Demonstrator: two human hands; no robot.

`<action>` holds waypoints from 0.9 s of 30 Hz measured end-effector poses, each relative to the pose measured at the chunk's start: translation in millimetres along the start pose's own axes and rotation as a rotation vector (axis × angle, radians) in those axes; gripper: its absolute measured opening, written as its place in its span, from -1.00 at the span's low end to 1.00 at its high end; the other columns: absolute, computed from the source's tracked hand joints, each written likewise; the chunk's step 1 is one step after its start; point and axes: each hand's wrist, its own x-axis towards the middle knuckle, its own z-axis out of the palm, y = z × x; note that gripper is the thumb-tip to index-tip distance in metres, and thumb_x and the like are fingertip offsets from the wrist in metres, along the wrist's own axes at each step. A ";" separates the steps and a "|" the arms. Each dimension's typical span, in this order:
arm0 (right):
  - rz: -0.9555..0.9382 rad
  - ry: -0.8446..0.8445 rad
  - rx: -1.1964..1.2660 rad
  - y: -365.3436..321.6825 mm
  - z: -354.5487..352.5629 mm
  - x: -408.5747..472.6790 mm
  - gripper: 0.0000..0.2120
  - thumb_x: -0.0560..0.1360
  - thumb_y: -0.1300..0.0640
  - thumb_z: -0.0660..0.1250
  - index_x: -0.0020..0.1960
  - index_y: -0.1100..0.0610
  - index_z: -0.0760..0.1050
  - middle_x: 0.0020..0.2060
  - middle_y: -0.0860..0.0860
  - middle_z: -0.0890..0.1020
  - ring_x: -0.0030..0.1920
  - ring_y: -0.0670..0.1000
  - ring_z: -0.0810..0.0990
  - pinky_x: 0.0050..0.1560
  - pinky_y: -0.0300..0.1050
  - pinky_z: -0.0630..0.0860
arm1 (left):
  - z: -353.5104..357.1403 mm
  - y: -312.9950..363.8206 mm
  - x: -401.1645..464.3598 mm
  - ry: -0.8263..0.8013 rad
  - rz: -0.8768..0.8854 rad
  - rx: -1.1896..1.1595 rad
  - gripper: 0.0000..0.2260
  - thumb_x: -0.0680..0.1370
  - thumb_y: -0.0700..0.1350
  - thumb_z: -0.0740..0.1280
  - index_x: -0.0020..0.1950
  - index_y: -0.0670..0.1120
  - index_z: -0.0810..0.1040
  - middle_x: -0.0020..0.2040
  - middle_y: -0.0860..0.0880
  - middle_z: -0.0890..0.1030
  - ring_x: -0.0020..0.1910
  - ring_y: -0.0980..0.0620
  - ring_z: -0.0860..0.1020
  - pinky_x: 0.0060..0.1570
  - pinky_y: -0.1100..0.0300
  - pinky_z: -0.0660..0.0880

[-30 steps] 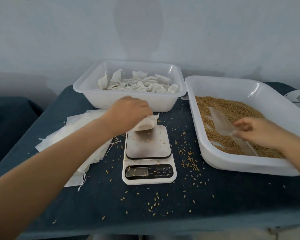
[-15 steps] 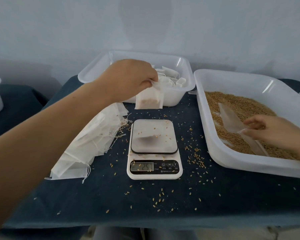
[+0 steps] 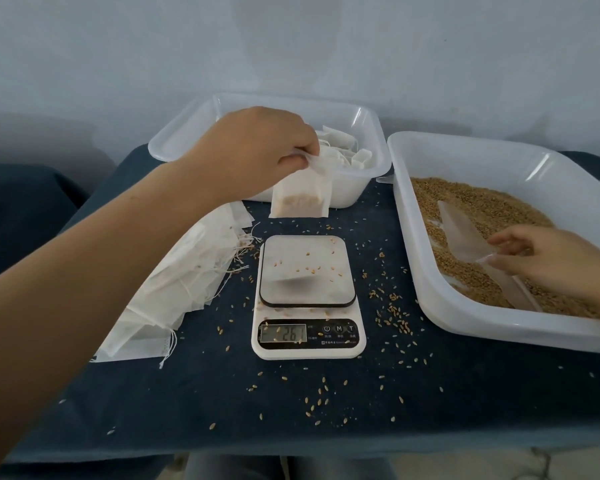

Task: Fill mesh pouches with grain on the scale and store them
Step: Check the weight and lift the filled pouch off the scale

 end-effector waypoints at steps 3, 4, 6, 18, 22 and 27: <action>-0.076 0.167 0.015 -13.5 -10.3 -1.4 -0.73 0.47 0.00 0.39 0.16 -0.02 0.53 -0.07 -0.14 0.59 -0.11 -0.12 0.50 -0.04 -0.13 0.38 | 1.6 0.2 1.3 -0.003 0.002 -0.011 -0.84 0.56 -0.13 0.26 0.08 -0.09 0.60 0.01 -0.01 0.61 0.05 -0.05 0.53 0.05 -0.06 0.44; -0.120 0.250 0.025 -24.0 -17.9 -1.5 -0.76 0.48 0.01 0.37 0.14 -0.04 0.53 -0.08 -0.12 0.60 -0.12 -0.12 0.51 -0.01 -0.13 0.39 | 1.8 -0.3 1.8 -0.004 0.002 -0.020 -0.84 0.56 -0.13 0.27 0.07 -0.09 0.60 0.00 -0.01 0.61 0.05 -0.05 0.53 0.05 -0.07 0.44; -0.226 0.373 0.103 -56.6 -34.7 -2.9 -0.84 0.49 0.00 0.35 0.08 -0.12 0.53 -0.13 -0.20 0.57 -0.16 -0.23 0.50 -0.05 -0.22 0.38 | 2.4 -0.3 3.0 -0.009 0.009 -0.041 -0.85 0.55 -0.13 0.28 0.06 -0.10 0.60 -0.01 -0.01 0.62 0.04 -0.04 0.53 0.05 -0.06 0.44; -0.688 0.032 0.059 -208.7 -24.0 26.8 -0.50 0.39 -0.13 0.44 0.28 0.00 0.48 -0.09 -0.26 0.55 -0.26 -0.51 0.44 -0.27 -0.61 0.31 | 6.2 1.9 4.9 0.084 -0.103 -0.308 -0.92 0.48 -0.18 0.40 -0.04 -0.07 0.61 -0.17 0.09 0.60 -0.11 0.23 0.50 -0.17 0.55 0.31; -0.729 0.014 0.082 -220.8 -17.2 31.0 -0.71 0.41 -0.06 0.45 0.08 0.04 0.59 -0.27 -0.22 0.56 -0.32 -0.41 0.49 -0.34 -0.49 0.34 | 7.8 -0.1 2.6 0.104 -0.156 -0.402 -0.90 0.46 -0.19 0.42 -0.07 -0.03 0.58 -0.23 0.22 0.56 -0.21 0.42 0.50 -0.17 0.56 0.35; -0.678 -0.011 0.136 -226.3 -15.9 44.4 -0.94 0.49 0.11 0.39 -0.08 0.09 0.60 -0.50 -0.16 0.55 -0.46 -0.24 0.53 -0.39 -0.46 0.38 | 13.4 -4.7 -0.9 0.161 -0.205 -0.467 -0.87 0.48 -0.19 0.41 -0.05 0.00 0.53 -0.19 0.26 0.54 -0.21 0.41 0.50 -0.15 0.57 0.36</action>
